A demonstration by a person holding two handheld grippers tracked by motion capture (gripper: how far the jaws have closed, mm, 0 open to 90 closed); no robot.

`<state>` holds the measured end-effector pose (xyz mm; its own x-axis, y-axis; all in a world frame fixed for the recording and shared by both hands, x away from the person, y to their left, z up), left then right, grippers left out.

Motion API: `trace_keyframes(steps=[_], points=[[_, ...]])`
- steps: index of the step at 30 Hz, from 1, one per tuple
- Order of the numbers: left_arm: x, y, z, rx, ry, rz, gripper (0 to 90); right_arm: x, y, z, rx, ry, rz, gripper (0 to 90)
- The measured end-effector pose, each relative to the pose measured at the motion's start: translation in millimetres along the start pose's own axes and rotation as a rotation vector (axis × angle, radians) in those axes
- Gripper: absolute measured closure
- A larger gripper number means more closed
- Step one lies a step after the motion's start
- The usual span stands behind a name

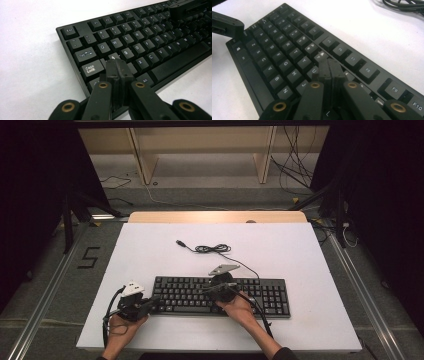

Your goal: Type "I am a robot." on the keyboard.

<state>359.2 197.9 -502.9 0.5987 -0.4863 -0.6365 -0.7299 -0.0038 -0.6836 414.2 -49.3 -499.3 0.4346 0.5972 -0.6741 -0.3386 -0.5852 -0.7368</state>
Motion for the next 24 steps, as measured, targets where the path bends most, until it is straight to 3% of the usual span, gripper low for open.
trace_keyframes(steps=[24], points=[[3.9, 0.8, 3.0, -0.009, -0.007, 0.03, 88.9, 1.2, 2.6, -1.4, 0.01, -0.003, 0.017, 90.0]])
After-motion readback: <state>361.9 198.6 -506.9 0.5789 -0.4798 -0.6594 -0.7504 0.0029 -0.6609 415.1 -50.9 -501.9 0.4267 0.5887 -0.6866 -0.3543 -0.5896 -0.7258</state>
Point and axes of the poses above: each handheld gripper's, and its own axes: x roughly forward along the jaws, y roughly out of its underside, z roughly to its left, the point moved 4 cm from there along x, roughly forward along the jaws, and after that the axes turned 15 degrees about -x, right-handed, at the moved point
